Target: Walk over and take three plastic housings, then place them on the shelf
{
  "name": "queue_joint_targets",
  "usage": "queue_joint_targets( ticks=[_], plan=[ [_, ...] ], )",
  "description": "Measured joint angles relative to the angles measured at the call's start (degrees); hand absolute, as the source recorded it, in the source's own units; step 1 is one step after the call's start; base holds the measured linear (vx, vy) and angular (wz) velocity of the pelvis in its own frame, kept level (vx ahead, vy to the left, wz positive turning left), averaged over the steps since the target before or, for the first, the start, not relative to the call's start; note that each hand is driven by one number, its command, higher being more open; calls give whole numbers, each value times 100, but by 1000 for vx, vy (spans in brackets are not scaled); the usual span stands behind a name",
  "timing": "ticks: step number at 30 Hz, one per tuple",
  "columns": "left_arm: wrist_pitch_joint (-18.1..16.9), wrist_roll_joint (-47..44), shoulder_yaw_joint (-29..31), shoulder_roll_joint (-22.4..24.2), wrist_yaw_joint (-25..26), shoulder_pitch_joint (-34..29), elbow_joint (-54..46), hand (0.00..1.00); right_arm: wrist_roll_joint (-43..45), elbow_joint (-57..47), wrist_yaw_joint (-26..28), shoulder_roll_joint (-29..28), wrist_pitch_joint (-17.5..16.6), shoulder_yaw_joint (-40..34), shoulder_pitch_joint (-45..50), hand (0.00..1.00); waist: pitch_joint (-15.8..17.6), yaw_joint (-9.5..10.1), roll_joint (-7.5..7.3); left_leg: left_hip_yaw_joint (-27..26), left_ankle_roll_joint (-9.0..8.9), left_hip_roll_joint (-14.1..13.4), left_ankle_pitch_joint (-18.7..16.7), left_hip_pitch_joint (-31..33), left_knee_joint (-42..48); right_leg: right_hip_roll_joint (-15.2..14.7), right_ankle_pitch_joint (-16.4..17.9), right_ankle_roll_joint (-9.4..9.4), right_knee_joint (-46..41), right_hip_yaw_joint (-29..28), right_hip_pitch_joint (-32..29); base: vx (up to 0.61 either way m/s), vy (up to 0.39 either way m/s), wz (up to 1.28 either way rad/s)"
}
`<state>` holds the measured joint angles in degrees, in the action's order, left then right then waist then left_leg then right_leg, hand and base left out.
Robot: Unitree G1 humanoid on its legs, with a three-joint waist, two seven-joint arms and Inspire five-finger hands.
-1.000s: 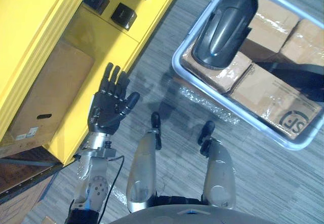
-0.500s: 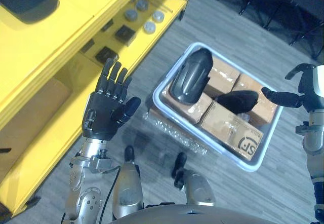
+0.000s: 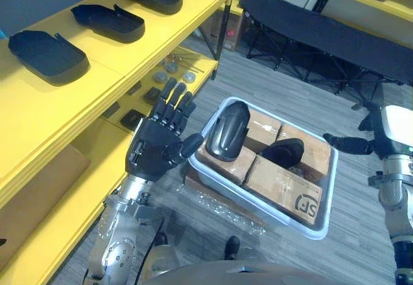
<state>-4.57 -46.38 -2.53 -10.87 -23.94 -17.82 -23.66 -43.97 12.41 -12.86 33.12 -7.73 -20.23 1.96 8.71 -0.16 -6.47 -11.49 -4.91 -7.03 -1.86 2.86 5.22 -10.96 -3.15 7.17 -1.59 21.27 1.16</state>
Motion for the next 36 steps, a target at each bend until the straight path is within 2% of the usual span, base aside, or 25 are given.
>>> queue_joint_targets(
  ticks=[3,7,16,20,24,26,30,33,36],
  plan=[
    [27,5,-12,66,0,-55,140,100,147,170,281,-114,273,105,-2,100,-15,16,90,12,4,37,179,47,-205,-6,-65,-21,91,83,-58,-52,-2,11],
    [-40,21,2,79,2,-59,180,100,218,529,296,-209,604,369,-213,100,60,58,137,126,21,44,435,426,-237,9,-210,-78,135,205,-390,-36,-4,16],
    [-305,-26,68,39,162,-19,308,100,235,791,172,-119,947,688,-974,100,794,158,282,355,79,128,617,876,-237,-18,-394,-69,268,383,-634,-43,24,14],
    [-429,-38,64,-35,248,8,308,100,271,869,155,172,948,868,-1272,100,1111,148,399,381,104,208,628,917,-221,-103,-415,-35,262,422,-642,2,47,7],
    [-568,-49,58,-62,336,105,309,100,397,1436,154,407,992,1076,-1676,100,1323,160,441,444,116,225,628,1079,-104,-123,-432,-28,255,490,-717,5,35,9],
    [-612,-51,20,-120,401,186,360,100,412,1702,154,494,1088,1216,-1865,100,1422,177,473,454,121,229,624,1090,-74,-130,-434,-30,247,490,-715,0,0,0],
    [-779,-78,-66,-143,535,297,625,100,695,2280,135,756,1353,1421,-2372,100,1592,169,642,475,163,244,585,1246,69,-163,-437,-36,166,475,-825,-7,30,2],
    [-789,-95,-149,-146,589,292,654,100,850,2450,149,822,1548,1421,-2550,100,1619,177,691,484,164,257,585,1259,77,-175,-443,-45,158,477,-836,-2,11,1],
    [-815,-102,-222,-143,630,370,761,100,901,2564,327,1010,1746,1424,-2790,100,1683,180,807,485,191,263,558,1274,130,-184,-444,-74,139,457,-837,-11,8,-1]
  ],
)
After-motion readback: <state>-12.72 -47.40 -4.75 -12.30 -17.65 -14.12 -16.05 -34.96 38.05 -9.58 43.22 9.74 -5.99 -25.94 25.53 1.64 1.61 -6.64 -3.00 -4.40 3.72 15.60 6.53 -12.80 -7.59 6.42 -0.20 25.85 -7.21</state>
